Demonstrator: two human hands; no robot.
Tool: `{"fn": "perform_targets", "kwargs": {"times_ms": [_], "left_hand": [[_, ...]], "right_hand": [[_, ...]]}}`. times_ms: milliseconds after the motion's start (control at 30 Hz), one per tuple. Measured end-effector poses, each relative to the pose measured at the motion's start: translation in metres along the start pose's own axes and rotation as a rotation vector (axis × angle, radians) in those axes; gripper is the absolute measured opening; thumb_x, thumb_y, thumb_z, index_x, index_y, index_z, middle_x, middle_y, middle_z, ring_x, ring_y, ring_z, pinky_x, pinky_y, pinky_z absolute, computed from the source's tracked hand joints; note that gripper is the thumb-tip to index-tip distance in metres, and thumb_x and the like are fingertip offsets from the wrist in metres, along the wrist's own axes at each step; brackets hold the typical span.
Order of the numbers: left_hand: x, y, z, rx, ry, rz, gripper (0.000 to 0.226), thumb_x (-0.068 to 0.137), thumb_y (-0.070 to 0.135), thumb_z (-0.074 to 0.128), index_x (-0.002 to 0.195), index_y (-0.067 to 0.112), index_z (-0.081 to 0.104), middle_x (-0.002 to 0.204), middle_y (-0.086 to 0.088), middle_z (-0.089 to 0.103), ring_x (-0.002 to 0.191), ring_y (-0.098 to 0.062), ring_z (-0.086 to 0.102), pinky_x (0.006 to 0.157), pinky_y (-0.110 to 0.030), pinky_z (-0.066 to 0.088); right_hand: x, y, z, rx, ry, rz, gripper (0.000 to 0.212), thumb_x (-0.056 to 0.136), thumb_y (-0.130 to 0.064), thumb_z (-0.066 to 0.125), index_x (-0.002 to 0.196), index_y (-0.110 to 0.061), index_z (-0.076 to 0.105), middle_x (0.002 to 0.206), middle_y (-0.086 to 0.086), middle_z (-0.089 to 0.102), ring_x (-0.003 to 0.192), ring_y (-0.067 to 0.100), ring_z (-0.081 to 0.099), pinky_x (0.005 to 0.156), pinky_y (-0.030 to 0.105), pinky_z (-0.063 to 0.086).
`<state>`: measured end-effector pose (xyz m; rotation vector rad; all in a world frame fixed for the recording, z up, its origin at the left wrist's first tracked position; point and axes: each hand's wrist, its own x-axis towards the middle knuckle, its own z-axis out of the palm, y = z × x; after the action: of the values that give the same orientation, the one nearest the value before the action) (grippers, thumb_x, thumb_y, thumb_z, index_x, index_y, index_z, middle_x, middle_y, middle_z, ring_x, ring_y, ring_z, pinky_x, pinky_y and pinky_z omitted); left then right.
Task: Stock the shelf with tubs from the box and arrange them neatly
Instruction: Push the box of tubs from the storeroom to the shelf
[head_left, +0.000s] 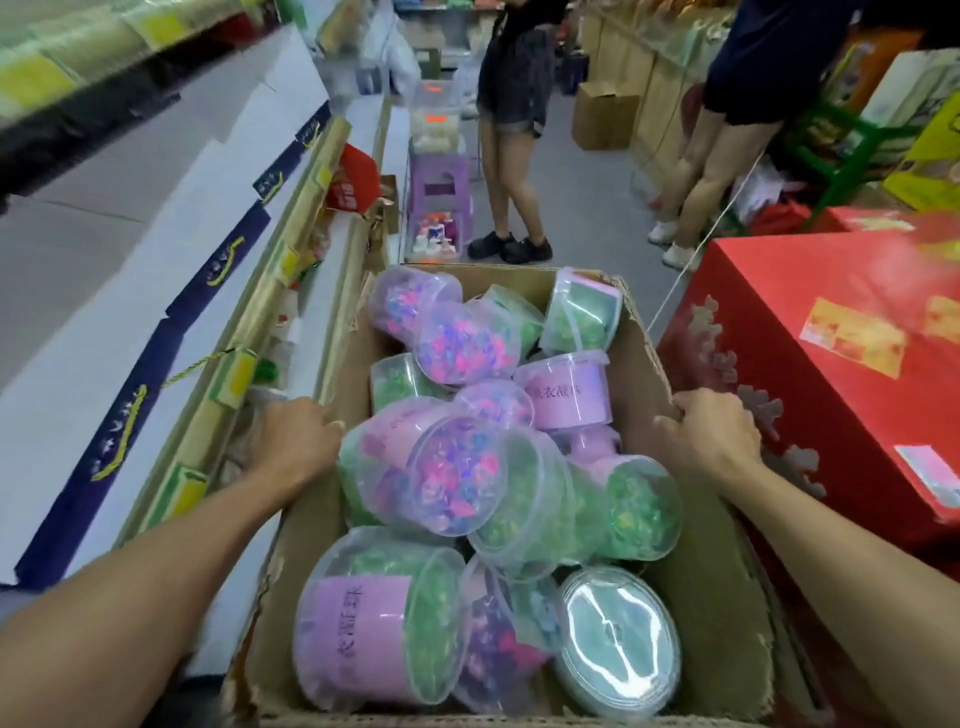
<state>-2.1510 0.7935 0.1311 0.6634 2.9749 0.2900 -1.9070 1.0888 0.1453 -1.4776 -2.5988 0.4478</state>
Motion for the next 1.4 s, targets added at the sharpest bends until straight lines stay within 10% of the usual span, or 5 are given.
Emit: {"fn": "perform_targets", "kwargs": {"times_ms": [200, 600, 1400], "left_hand": [[0.058, 0.021, 0.002, -0.023, -0.003, -0.092, 0.031, 0.089, 0.026, 0.056, 0.094, -0.002, 0.069, 0.099, -0.026, 0.066, 0.098, -0.040, 0.059, 0.073, -0.035, 0.044], [0.218, 0.025, 0.021, -0.062, -0.023, -0.156, 0.032, 0.087, 0.032, 0.058, 0.086, 0.002, 0.068, 0.096, -0.023, 0.067, 0.095, -0.040, 0.061, 0.072, -0.034, 0.046], [0.489, 0.071, 0.098, -0.061, -0.103, -0.357, 0.031, 0.087, 0.032, 0.057, 0.085, 0.004, 0.069, 0.091, -0.021, 0.067, 0.087, -0.037, 0.061, 0.068, -0.033, 0.044]], "right_hand": [[0.079, -0.030, 0.011, -0.029, -0.003, -0.052, 0.017, 0.080, -0.028, 0.061, 0.080, -0.012, 0.066, 0.090, 0.022, 0.065, 0.087, 0.041, 0.061, 0.069, 0.037, 0.046], [0.229, -0.101, 0.044, -0.046, -0.042, -0.072, 0.035, 0.082, -0.031, 0.060, 0.055, -0.016, 0.044, 0.077, 0.017, 0.061, 0.075, 0.036, 0.058, 0.060, 0.032, 0.040], [0.529, -0.201, 0.147, -0.069, -0.142, -0.153, 0.026, 0.084, -0.026, 0.060, 0.074, -0.002, 0.060, 0.077, 0.023, 0.061, 0.079, 0.042, 0.059, 0.064, 0.036, 0.039]]}}
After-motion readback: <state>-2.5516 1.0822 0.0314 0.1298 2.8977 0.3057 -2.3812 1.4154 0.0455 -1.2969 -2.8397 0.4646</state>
